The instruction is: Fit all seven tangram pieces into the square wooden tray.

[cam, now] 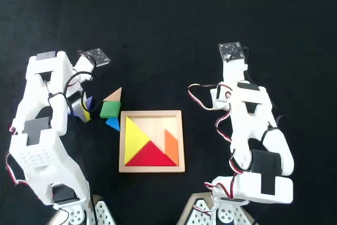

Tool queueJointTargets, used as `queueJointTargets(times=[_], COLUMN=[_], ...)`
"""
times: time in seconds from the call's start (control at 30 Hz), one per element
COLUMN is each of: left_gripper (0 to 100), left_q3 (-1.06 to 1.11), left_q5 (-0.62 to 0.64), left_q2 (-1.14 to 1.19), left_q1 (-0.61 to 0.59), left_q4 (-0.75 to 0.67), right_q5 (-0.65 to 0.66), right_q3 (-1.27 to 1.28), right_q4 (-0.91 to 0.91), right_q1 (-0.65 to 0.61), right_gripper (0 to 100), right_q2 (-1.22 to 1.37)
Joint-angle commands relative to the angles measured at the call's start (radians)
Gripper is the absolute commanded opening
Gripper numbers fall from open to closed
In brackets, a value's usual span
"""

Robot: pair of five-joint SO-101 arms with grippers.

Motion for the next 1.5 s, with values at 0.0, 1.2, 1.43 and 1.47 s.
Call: queueJointTargets(times=[0.0, 1.2, 1.43, 1.47], left_gripper=[27, 23, 23, 23], left_q3=[0.007, 0.028, 0.028, 0.028], left_q5=[0.000, 0.083, 0.083, 0.083], left_q2=[-0.008, 0.052, 0.051, 0.051], left_q1=[0.005, 0.015, 0.016, 0.016], left_q4=[-0.046, -0.109, -0.109, -0.109], right_q5=[0.008, 0.008, 0.008, 0.008], right_q3=[-0.038, -0.038, -0.038, -0.038], right_q4=[-0.003, -0.002, -0.002, -0.002], right_q1=[-0.011, -0.011, -0.011, -0.011], right_gripper=[1.1, 1.1, 1.1, 1.1], right_q2=[0.001, 0.001, 0.001, 0.001])
